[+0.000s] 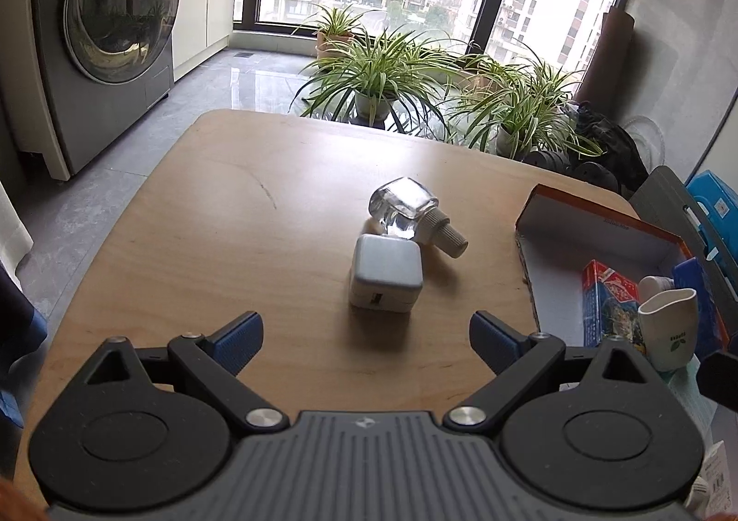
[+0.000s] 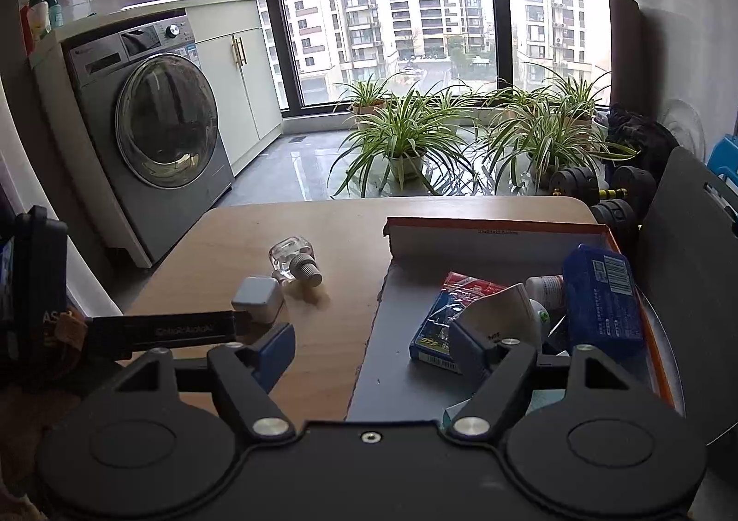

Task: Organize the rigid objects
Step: 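Grasp the white cube charger with left tool while right tool grasps the glass bottle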

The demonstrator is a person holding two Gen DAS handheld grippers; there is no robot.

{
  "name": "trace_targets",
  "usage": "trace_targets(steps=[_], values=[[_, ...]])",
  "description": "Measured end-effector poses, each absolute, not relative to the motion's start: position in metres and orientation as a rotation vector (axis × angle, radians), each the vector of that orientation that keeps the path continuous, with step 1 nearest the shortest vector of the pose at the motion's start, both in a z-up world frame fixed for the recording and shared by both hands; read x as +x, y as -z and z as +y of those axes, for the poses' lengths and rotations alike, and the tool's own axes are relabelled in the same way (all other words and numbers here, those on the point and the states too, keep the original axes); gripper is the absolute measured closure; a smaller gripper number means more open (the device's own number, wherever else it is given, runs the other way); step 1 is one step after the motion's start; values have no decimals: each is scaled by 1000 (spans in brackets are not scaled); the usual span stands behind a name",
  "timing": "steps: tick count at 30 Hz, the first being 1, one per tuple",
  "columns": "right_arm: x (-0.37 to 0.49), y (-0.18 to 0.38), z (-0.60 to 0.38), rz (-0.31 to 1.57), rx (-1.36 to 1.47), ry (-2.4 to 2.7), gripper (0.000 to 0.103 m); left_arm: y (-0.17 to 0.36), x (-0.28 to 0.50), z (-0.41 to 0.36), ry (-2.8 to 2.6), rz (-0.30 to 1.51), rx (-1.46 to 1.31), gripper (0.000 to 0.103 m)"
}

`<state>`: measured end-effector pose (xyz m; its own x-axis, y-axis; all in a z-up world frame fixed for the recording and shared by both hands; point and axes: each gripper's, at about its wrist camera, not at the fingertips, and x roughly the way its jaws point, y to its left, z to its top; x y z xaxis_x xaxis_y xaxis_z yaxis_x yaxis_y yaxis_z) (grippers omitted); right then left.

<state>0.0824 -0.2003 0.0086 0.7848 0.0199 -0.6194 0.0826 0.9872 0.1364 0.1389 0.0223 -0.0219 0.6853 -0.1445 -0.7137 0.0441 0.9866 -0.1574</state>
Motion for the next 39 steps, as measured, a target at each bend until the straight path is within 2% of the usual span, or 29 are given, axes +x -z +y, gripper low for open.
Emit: trace_targets(steps=[4,11,13,14,15,23,29,39], values=[[91,-3,-203,679,164,33,16,31,159,18,108,812,-109,7],[114,2,-205,687,164,19,16,44,175,18,119,804,-86,28],[122,4,-203,691,162,10,16,42,174,18,131,782,-78,42],[126,5,-201,693,156,3,16,42,173,19,143,777,-78,56],[131,5,-199,694,149,-5,16,41,170,20,152,773,-76,60],[189,11,-174,726,83,-140,16,31,147,55,146,758,-134,61],[252,35,-144,811,-41,-234,16,21,131,82,106,749,-175,61],[305,69,-129,893,-42,-265,17,22,128,87,103,744,-211,61]])
